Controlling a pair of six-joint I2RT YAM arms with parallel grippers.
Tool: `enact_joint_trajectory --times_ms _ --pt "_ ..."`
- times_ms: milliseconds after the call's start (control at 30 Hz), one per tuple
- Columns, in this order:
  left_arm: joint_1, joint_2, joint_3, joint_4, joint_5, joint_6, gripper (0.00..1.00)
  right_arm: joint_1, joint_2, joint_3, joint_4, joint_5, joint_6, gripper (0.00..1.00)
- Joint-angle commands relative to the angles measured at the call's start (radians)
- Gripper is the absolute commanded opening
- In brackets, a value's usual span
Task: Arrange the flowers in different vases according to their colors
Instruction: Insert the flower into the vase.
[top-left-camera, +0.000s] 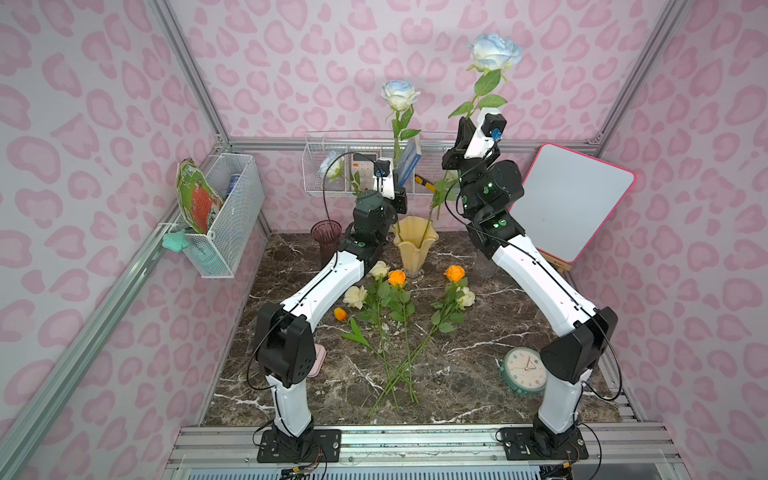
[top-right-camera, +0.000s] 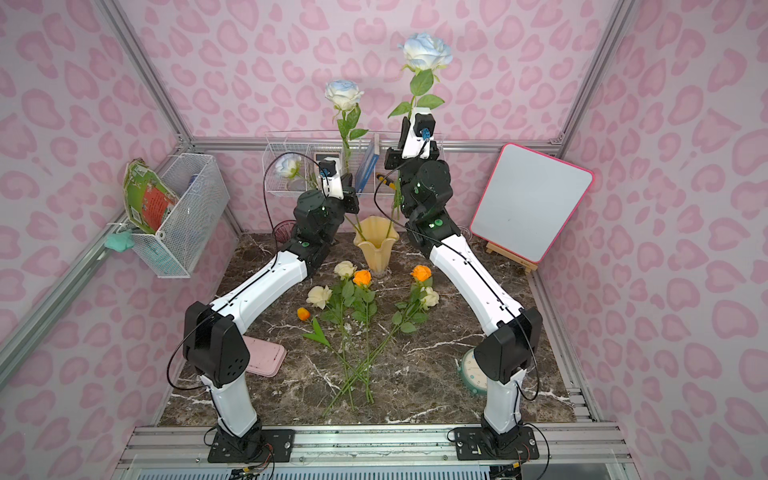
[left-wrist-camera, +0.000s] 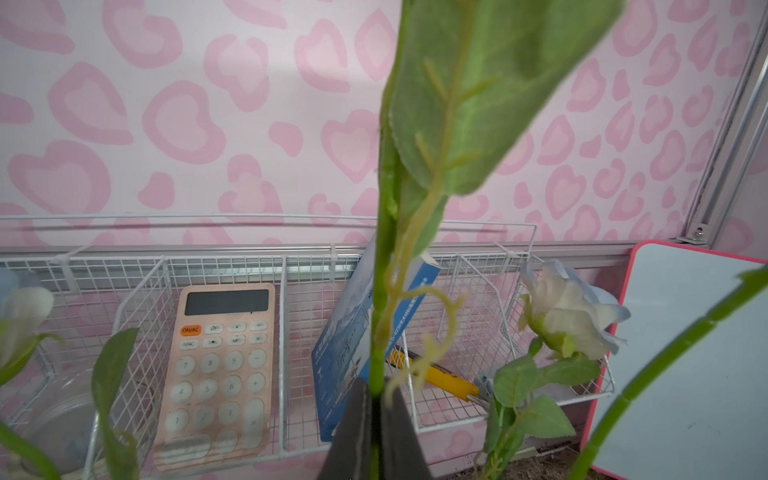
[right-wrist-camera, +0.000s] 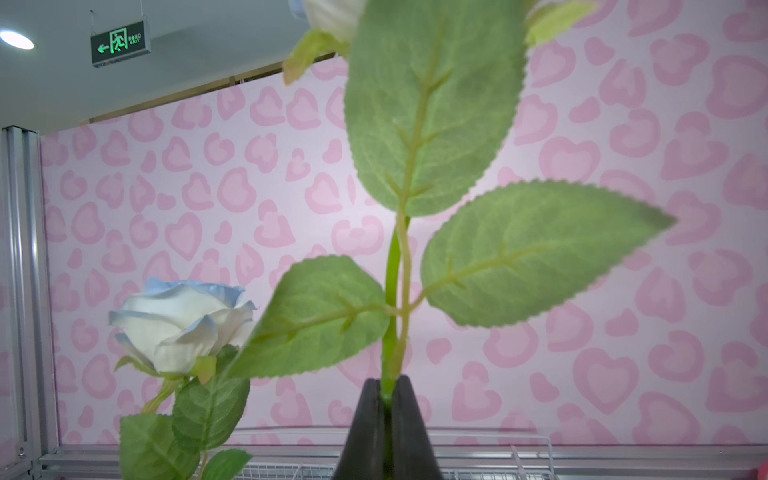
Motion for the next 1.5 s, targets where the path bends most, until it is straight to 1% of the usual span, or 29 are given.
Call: enact_joint_trajectory --times_ms 0,67,100,133,200,333,400,467,500,533,567,600,667,700,767,833,867,900,933,1000,1033,1133,1233,1300,1400,1467 --pt "0.000 0.012 -0.011 0.068 0.020 -0.021 0.06 0.001 0.041 0.097 -0.012 -0.039 0.021 0.00" --pt "0.000 0.014 -0.020 0.076 0.016 -0.019 0.06 0.001 0.082 0.192 -0.110 -0.028 0.019 0.00" --pt "0.001 0.015 -0.022 0.077 0.018 -0.019 0.06 -0.002 0.078 0.179 -0.126 -0.035 0.040 0.00" --pt "0.001 0.017 -0.024 0.077 0.018 -0.018 0.06 -0.001 0.059 0.134 -0.104 -0.048 0.049 0.00" --pt "0.001 0.021 -0.030 0.081 0.016 -0.019 0.06 0.011 -0.003 -0.022 -0.009 -0.043 0.059 0.00" --pt "0.001 0.013 -0.064 0.101 0.016 -0.028 0.07 0.019 -0.074 -0.192 0.041 -0.045 0.121 0.00" --pt "0.001 0.011 -0.080 0.110 0.015 -0.029 0.08 0.034 -0.098 -0.294 0.095 -0.027 0.115 0.00" --pt "0.001 0.006 -0.098 0.114 0.024 -0.040 0.08 0.035 -0.105 -0.363 0.127 -0.032 0.121 0.00" --pt "0.002 0.003 -0.109 0.120 0.030 -0.051 0.10 0.035 -0.108 -0.390 0.139 -0.028 0.127 0.01" --pt "0.002 0.001 -0.118 0.118 0.038 -0.057 0.15 0.035 -0.114 -0.425 0.153 -0.020 0.131 0.02" --pt "0.001 -0.002 -0.125 0.107 0.044 -0.065 0.23 0.037 -0.121 -0.465 0.164 -0.014 0.139 0.05" --pt "0.000 -0.006 -0.136 0.098 0.050 -0.077 0.37 0.036 -0.134 -0.512 0.182 -0.018 0.146 0.12" --pt "-0.005 -0.023 -0.170 0.099 0.047 -0.090 0.51 0.042 -0.150 -0.591 0.203 -0.012 0.137 0.27" --pt "-0.008 -0.032 -0.190 0.106 0.040 -0.096 0.55 0.047 -0.157 -0.627 0.214 0.001 0.138 0.32" --pt "-0.012 -0.055 -0.227 0.108 0.039 -0.112 0.57 0.047 -0.180 -0.699 0.226 0.006 0.159 0.40" --pt "-0.021 -0.072 -0.247 0.097 0.040 -0.122 0.58 0.047 -0.196 -0.742 0.228 0.006 0.179 0.45" --pt "-0.024 -0.083 -0.253 0.090 0.040 -0.122 0.59 0.047 -0.199 -0.750 0.223 -0.001 0.180 0.50" --pt "-0.031 -0.091 -0.252 0.082 0.039 -0.119 0.59 0.048 -0.202 -0.750 0.210 -0.008 0.181 0.52" --pt "-0.038 -0.105 -0.252 0.073 0.034 -0.115 0.60 0.047 -0.201 -0.749 0.187 -0.013 0.185 0.57" --pt "-0.048 -0.130 -0.289 0.057 0.036 -0.116 0.60 0.048 -0.202 -0.741 0.140 -0.019 0.190 0.60" --pt "-0.054 -0.145 -0.293 0.041 0.045 -0.116 0.61 0.047 -0.208 -0.750 0.139 -0.025 0.197 0.68" --pt "-0.071 -0.196 -0.309 -0.012 0.059 -0.122 0.62 0.046 -0.208 -0.750 0.090 -0.048 0.220 0.75" --pt "-0.088 -0.263 -0.339 -0.048 0.073 -0.136 0.63 0.048 -0.220 -0.750 0.057 -0.075 0.233 0.79" --pt "-0.100 -0.315 -0.355 -0.081 0.083 -0.152 0.63 0.049 -0.248 -0.791 0.055 -0.112 0.248 0.80" --pt "-0.114 -0.419 -0.405 -0.118 0.129 -0.178 0.63 0.073 -0.314 -0.820 0.038 -0.144 0.254 0.80" --pt "-0.123 -0.505 -0.445 -0.169 0.140 -0.210 0.64 0.093 -0.367 -0.833 -0.015 -0.188 0.272 0.80"
